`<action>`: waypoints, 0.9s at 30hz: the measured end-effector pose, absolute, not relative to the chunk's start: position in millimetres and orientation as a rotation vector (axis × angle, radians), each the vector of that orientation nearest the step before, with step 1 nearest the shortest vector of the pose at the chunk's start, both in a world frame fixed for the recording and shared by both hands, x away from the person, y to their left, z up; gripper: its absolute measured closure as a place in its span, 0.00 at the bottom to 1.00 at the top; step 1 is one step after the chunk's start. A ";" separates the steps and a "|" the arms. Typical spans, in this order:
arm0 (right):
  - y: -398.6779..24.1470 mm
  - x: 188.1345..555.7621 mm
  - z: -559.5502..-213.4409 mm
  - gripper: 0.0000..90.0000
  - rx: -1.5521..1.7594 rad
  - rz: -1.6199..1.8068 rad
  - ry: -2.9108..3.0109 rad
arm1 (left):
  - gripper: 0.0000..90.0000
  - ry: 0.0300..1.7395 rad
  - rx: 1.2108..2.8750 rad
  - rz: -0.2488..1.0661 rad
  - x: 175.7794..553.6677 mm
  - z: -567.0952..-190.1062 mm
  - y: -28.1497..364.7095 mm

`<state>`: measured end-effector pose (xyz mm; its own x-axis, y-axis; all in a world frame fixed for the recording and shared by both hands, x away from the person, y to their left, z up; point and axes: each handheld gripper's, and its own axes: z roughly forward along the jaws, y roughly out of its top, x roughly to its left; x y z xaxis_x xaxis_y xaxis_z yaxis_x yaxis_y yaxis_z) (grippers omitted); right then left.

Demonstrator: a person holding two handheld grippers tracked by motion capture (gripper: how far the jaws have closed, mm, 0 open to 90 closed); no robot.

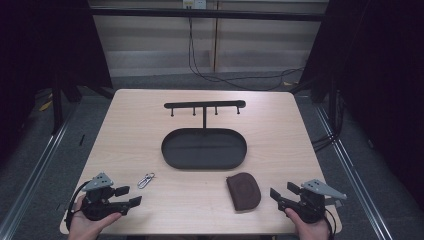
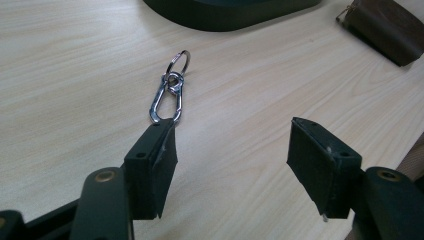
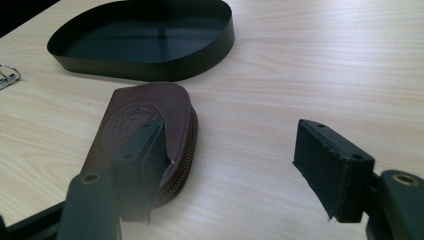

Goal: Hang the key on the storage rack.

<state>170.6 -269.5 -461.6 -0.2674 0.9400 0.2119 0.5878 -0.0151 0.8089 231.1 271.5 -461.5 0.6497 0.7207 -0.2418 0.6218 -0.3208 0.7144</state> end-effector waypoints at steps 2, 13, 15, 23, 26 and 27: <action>-270.9 170.5 -461.8 0.32 1.596 1.189 1.866 | 0.41 1.042 2.045 0.151 231.0 -461.4 271.4; -271.5 172.3 -463.8 0.30 1.598 1.202 1.890 | 0.39 1.032 2.037 0.131 231.7 -460.1 275.1; -271.6 172.2 -463.9 0.30 1.600 1.200 1.891 | 0.40 1.036 2.034 0.135 231.5 -460.0 275.0; -269.9 171.6 -463.1 0.30 1.589 1.200 1.900 | 0.41 1.026 2.071 0.137 231.1 -455.3 271.3; -268.7 171.2 -462.8 0.30 1.582 1.195 1.907 | 0.40 1.033 2.069 0.146 232.5 -451.4 271.3; -268.2 170.8 -462.9 0.30 1.581 1.194 1.908 | 0.40 1.038 2.068 0.143 232.8 -450.2 270.6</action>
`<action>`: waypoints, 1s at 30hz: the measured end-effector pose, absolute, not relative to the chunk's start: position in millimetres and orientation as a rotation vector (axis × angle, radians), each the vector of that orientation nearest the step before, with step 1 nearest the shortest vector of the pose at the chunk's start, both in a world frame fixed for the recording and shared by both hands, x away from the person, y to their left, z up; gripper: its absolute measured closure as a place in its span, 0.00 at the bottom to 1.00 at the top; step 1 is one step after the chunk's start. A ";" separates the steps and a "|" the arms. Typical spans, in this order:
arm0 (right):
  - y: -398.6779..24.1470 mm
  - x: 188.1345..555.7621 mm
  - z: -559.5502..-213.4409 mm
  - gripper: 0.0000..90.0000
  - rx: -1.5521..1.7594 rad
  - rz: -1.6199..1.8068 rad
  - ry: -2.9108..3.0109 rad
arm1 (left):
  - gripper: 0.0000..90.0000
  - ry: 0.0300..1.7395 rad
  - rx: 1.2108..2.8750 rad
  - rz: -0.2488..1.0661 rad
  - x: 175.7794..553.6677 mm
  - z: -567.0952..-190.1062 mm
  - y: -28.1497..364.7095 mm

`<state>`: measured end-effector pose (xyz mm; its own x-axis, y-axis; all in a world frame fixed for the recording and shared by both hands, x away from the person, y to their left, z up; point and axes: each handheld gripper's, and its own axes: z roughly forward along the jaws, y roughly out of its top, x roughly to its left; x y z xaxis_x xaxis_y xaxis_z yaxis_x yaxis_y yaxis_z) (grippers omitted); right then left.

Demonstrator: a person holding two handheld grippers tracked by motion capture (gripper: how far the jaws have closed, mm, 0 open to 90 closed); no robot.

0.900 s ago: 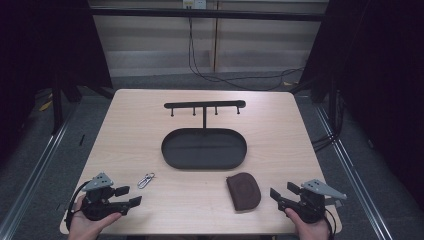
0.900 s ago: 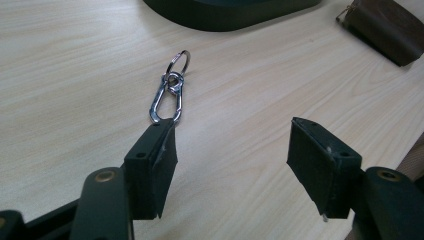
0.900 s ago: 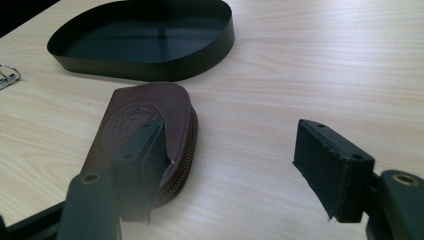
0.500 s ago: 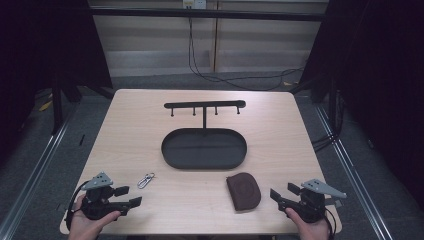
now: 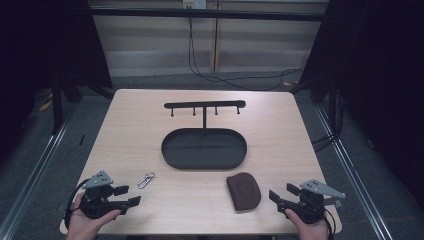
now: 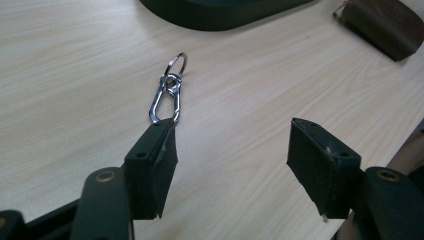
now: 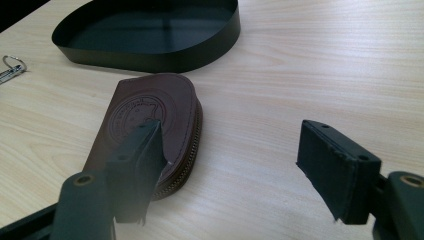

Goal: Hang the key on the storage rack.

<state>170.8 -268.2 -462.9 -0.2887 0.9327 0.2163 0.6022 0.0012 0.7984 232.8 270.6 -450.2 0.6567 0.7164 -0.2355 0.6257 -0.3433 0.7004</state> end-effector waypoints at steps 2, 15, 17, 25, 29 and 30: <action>-268.4 171.0 -463.0 0.30 1.584 1.193 1.905 | 0.41 1.050 2.088 0.141 235.3 -448.3 268.2; -268.7 173.1 -464.7 0.30 1.600 1.184 1.915 | 0.39 1.046 2.210 0.125 248.9 -434.6 253.5; -268.6 173.6 -464.8 0.30 1.601 1.182 1.918 | 0.37 1.045 2.227 0.126 253.6 -431.0 250.8; -268.4 173.3 -464.8 0.29 1.596 1.183 1.921 | 0.40 1.052 2.304 0.140 267.9 -423.2 241.9; -268.2 173.1 -464.7 0.29 1.591 1.187 1.925 | 0.44 1.059 2.332 0.147 271.9 -421.7 239.4; -268.0 173.7 -465.0 0.29 1.593 1.188 1.931 | 0.45 1.058 2.346 0.147 273.9 -420.2 237.6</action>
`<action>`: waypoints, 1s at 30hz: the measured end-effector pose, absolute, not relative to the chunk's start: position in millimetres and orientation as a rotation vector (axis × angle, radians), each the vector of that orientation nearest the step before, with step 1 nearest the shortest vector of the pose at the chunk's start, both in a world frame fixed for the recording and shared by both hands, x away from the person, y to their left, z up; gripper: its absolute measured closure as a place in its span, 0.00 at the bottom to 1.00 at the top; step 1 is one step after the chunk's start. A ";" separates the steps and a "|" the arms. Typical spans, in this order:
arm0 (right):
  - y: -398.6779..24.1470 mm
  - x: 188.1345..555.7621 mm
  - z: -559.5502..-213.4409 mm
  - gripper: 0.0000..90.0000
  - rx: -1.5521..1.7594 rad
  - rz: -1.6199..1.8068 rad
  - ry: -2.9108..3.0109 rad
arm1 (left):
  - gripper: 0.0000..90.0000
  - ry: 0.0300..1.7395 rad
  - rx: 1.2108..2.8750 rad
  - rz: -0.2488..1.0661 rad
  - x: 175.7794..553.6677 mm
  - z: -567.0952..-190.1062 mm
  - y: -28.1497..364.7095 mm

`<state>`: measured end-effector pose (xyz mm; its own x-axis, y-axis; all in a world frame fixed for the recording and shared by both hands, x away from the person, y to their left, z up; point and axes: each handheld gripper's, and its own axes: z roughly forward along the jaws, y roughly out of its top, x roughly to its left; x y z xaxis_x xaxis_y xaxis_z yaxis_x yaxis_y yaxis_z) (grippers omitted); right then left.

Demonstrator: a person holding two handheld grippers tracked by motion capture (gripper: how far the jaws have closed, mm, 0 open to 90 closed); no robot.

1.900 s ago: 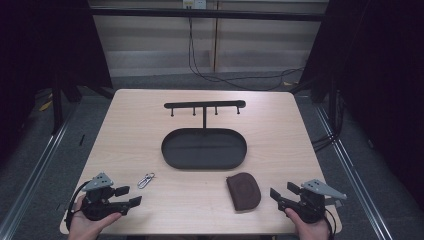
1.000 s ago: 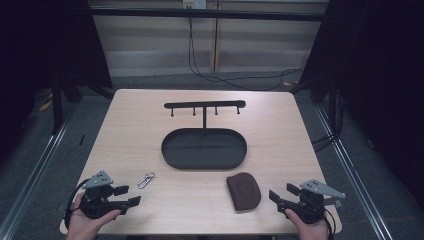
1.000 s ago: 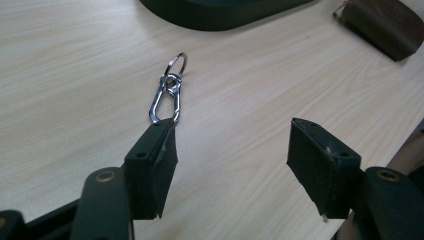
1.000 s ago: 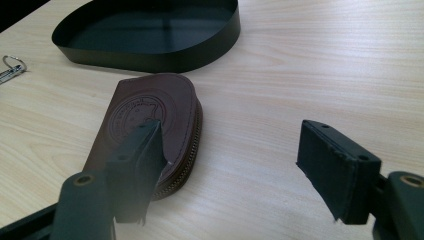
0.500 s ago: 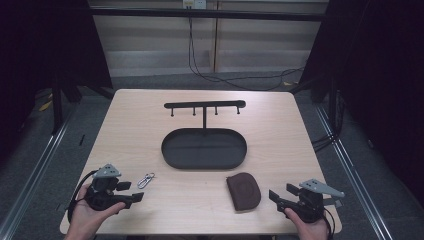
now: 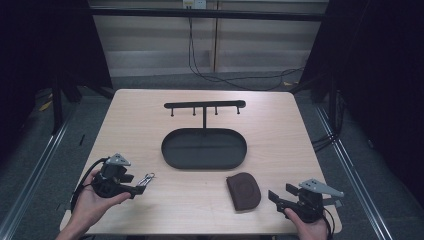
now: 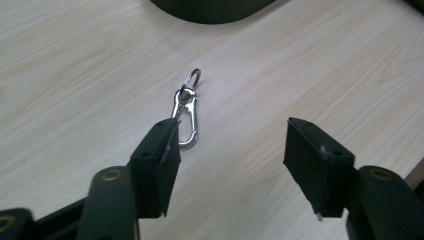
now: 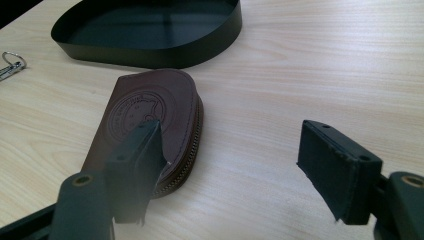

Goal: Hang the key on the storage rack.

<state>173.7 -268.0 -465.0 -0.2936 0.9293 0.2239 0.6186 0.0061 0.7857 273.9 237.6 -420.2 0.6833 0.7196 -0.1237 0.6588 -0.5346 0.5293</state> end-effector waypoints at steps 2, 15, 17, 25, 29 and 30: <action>-267.6 174.1 -465.2 0.29 1.593 1.185 1.933 | 0.46 1.048 2.366 0.143 276.0 -419.2 235.7; -267.5 174.4 -465.5 0.29 1.593 1.181 1.938 | 0.49 1.045 2.490 0.058 300.2 -422.7 227.0; -267.4 174.7 -465.7 0.29 1.592 1.177 1.938 | 0.49 1.069 2.483 0.035 306.9 -422.2 227.3; -267.4 175.2 -466.1 0.29 1.595 1.176 1.940 | 0.56 1.082 2.553 0.010 318.7 -426.3 225.0; -267.0 175.2 -466.1 0.29 1.594 1.172 1.946 | 0.58 1.084 2.574 -0.002 321.7 -429.6 221.8; -267.1 175.1 -466.2 0.29 1.594 1.171 1.942 | 0.60 1.088 2.588 -0.006 323.7 -432.4 220.1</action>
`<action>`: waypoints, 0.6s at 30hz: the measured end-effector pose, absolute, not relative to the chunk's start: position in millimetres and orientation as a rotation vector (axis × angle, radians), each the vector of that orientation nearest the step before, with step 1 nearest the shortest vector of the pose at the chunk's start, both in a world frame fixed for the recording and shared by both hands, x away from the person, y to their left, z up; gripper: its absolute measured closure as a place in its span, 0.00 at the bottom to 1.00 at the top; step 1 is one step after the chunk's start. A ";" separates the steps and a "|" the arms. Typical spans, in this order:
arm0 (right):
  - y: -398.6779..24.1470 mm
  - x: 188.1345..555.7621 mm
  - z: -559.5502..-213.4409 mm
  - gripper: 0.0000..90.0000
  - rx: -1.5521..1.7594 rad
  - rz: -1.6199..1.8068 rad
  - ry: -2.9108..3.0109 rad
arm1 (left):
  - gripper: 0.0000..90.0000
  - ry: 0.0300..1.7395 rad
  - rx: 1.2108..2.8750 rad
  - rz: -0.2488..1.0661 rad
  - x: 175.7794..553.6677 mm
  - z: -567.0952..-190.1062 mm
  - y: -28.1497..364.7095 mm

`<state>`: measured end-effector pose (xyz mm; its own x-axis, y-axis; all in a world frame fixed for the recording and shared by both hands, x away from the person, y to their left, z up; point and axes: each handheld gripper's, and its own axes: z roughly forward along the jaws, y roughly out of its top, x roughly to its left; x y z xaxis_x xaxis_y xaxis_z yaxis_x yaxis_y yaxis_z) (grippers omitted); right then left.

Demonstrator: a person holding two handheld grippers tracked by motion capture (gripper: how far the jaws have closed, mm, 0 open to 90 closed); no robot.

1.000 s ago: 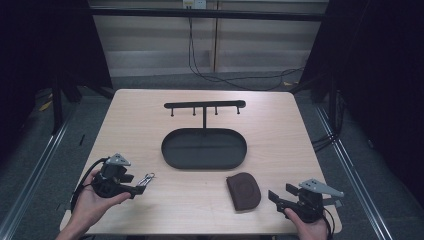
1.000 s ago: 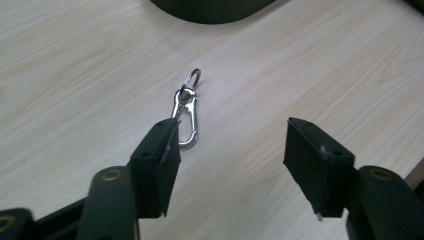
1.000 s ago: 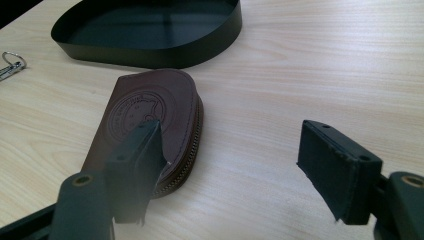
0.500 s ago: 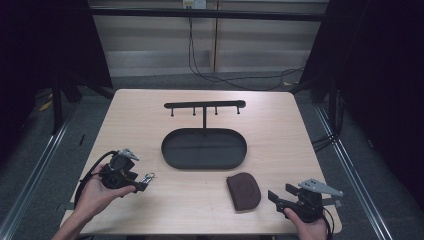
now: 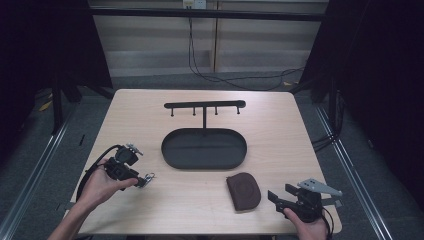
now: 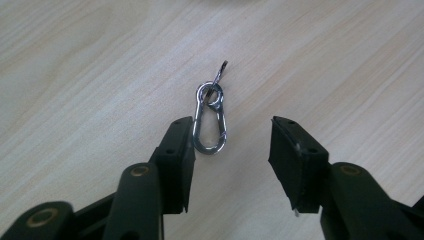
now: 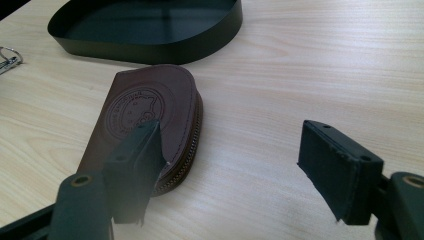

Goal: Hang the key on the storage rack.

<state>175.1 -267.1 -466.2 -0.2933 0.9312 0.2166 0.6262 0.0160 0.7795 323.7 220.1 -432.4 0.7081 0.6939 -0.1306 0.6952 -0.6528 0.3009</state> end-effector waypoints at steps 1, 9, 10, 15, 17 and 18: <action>-267.3 175.2 -466.3 0.29 1.596 1.173 1.942 | 0.61 1.082 2.605 -0.014 325.3 -433.5 220.0; -267.1 175.6 -466.4 0.29 1.598 1.167 1.944 | 0.66 1.074 2.646 -0.053 333.6 -440.1 216.7; -267.1 175.5 -466.4 0.29 1.599 1.167 1.944 | 0.67 1.074 2.646 -0.053 333.6 -440.1 216.7; -267.2 175.5 -466.6 0.29 1.599 1.168 1.945 | 0.68 1.079 2.658 -0.057 336.7 -445.6 216.3; -267.1 175.7 -466.7 0.29 1.597 1.167 1.947 | 0.68 1.074 2.669 -0.063 338.0 -446.5 216.5; -267.0 175.7 -466.7 0.29 1.596 1.165 1.949 | 0.68 1.068 2.683 -0.072 339.2 -448.8 215.6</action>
